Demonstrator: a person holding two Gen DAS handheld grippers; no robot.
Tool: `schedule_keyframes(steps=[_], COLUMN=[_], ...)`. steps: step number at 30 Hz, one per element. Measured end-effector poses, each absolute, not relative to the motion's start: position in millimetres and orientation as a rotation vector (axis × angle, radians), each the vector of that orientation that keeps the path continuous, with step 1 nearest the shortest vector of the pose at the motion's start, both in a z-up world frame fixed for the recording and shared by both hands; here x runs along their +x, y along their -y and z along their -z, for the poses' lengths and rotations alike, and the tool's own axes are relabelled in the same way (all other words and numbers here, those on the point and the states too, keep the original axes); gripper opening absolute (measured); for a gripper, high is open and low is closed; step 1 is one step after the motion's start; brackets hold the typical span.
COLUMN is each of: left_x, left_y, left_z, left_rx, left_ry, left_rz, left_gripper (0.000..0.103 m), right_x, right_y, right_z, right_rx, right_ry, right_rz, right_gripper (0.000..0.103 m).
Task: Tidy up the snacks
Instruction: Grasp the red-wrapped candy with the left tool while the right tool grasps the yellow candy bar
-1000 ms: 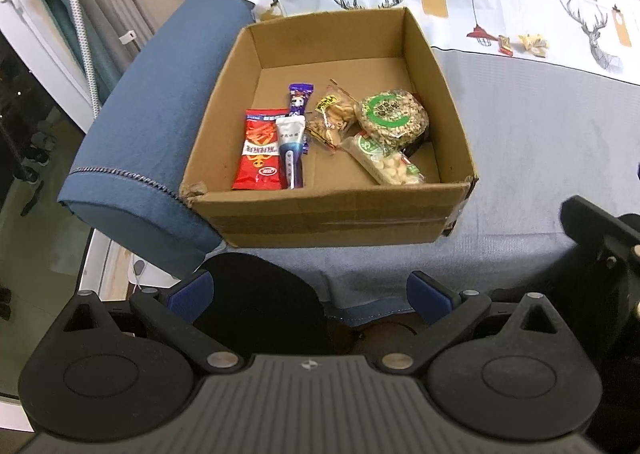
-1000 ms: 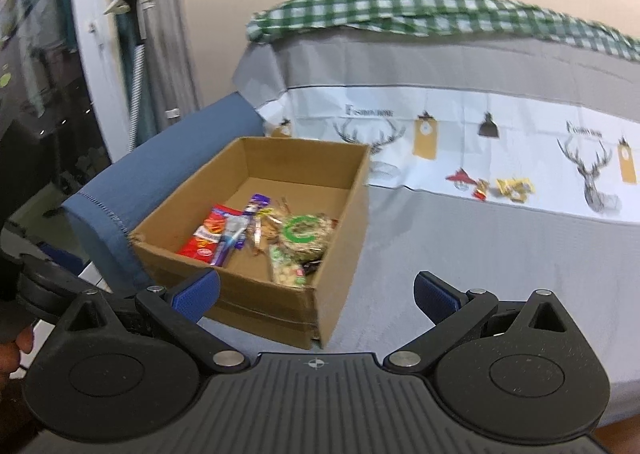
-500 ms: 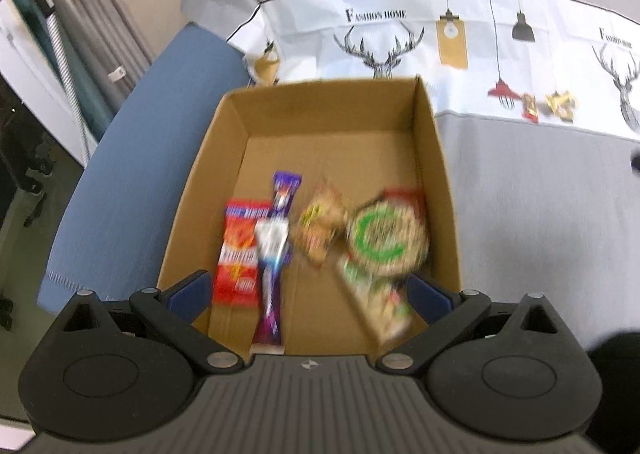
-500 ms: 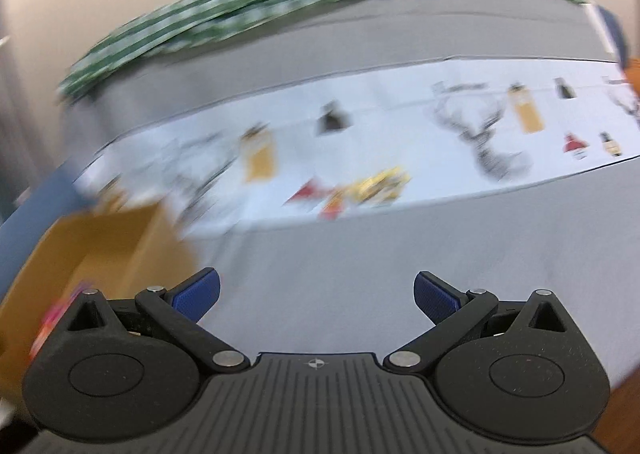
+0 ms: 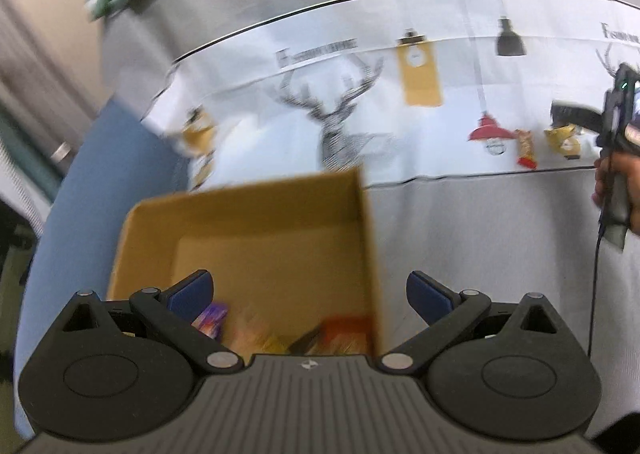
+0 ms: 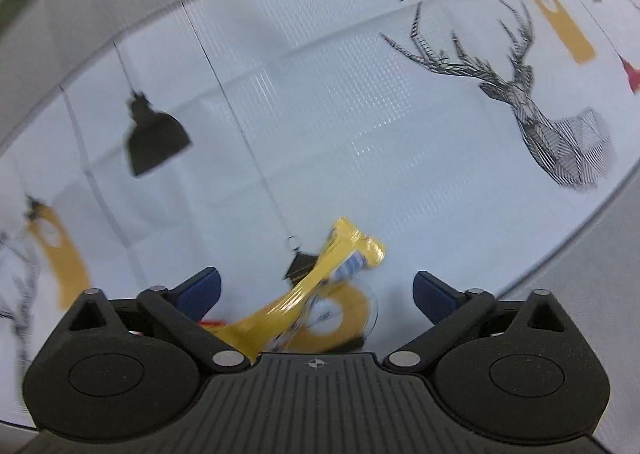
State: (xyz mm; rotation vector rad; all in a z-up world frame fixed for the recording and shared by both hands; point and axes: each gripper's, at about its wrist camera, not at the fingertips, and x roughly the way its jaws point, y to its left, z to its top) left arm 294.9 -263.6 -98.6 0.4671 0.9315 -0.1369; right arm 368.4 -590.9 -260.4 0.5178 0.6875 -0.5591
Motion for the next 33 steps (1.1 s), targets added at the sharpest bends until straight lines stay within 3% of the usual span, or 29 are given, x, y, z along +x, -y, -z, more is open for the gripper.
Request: schedule_keyframes(steps=[1, 2, 3, 4, 6, 13, 17, 19, 21, 23, 25, 26, 27, 33], left_x=[303, 311, 318, 326, 340, 404, 438, 447, 450, 449, 442, 438, 435, 392], left_y=[276, 288, 299, 314, 345, 447, 486, 499, 509, 512, 512, 511, 511, 463], left_z=[105, 111, 117, 124, 140, 221, 263, 279, 291, 292, 283, 277, 272, 225], left_rx=[0.475, 0.476, 0.469, 0.463, 0.467, 0.416, 0.379, 0.382, 0.398, 0.386, 0.368, 0.372, 0.383, 0.336], left_ry=[-0.932, -0.937, -0.937, -0.933, -0.935, -1.067, -1.165, -1.191, -1.215, -1.195, -1.159, -1.146, -1.155, -1.117], left_rz=[0.155, 0.169, 0.191, 0.221, 0.258, 0.43, 0.416, 0.4, 0.408, 0.407, 0.43, 0.45, 0.457, 0.503], left_gripper=[0.103, 0.103, 0.103, 0.103, 0.103, 0.103, 0.103, 0.103, 0.103, 0.101, 0.065, 0.019, 0.018, 0.017], right_x=[370, 368, 361, 352, 331, 262, 246, 245, 245, 248, 250, 250, 250, 219], right_y=[590, 591, 595, 598, 604, 647, 650, 652, 650, 644, 634, 631, 628, 607], right_z=[265, 270, 275, 278, 282, 286, 288, 288, 289, 291, 293, 292, 291, 263], right_rx=[0.48, 0.458, 0.462, 0.475, 0.459, 0.38, 0.274, 0.276, 0.274, 0.234, 0.157, 0.135, 0.124, 0.19], right_ry=[-0.697, -0.705, -0.707, -0.702, -0.686, -0.721, -0.727, -0.722, -0.712, -0.712, -0.713, -0.704, -0.704, -0.683], right_rz=[0.583, 0.583, 0.564, 0.554, 0.535, 0.483, 0.44, 0.411, 0.379, 0.374, 0.386, 0.383, 0.38, 0.413], right_gripper=[0.075, 0.046, 0.031, 0.03, 0.016, 0.016, 0.023, 0.031, 0.051, 0.054, 0.049, 0.023, 0.015, 0.014])
